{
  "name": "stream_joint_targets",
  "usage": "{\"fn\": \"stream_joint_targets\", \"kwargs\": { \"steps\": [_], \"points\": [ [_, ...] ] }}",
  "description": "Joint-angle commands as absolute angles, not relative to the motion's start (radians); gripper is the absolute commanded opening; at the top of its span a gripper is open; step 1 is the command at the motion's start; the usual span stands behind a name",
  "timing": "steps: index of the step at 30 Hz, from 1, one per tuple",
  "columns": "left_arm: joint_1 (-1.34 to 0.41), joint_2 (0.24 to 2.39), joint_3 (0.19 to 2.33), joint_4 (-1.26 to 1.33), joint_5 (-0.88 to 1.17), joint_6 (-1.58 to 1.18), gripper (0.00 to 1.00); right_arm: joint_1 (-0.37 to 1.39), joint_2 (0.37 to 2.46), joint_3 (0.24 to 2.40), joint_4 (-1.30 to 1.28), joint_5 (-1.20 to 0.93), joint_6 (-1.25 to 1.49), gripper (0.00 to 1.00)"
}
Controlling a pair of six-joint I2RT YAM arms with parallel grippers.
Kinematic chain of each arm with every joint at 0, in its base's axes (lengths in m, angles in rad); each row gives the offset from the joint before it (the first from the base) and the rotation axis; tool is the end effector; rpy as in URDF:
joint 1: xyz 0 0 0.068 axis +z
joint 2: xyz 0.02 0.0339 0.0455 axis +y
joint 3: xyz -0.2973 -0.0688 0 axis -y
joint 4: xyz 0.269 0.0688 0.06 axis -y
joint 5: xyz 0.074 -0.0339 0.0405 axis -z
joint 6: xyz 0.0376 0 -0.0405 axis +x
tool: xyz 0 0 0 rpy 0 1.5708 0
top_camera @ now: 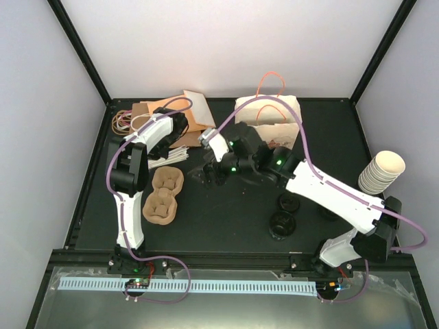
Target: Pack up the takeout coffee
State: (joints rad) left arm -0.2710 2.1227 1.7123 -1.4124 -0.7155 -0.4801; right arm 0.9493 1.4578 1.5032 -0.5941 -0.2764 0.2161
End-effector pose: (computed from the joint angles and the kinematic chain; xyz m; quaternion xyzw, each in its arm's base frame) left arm 0.4122 -0.0889 0.2152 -0.0532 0.9288 0.3664 0.0179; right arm 0.1934 0.2877 0.4236 -0.3726 0.7824 0.3669 0.3384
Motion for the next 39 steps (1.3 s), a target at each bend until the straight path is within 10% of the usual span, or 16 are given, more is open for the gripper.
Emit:
{"fn": "stream_joint_targets", "kwargs": {
  "steps": [1, 39],
  "points": [
    [-0.285, 2.137, 1.697, -1.284, -0.589, -0.495, 0.02, 1.015, 1.45, 1.406, -0.499, -0.231, 0.299, 0.89],
    [-0.272, 2.134, 1.701, -1.262, -0.569, -0.457, 0.01, 1.18, 1.944, 1.442, -0.368, -0.038, 1.003, 0.89]
  ]
}}
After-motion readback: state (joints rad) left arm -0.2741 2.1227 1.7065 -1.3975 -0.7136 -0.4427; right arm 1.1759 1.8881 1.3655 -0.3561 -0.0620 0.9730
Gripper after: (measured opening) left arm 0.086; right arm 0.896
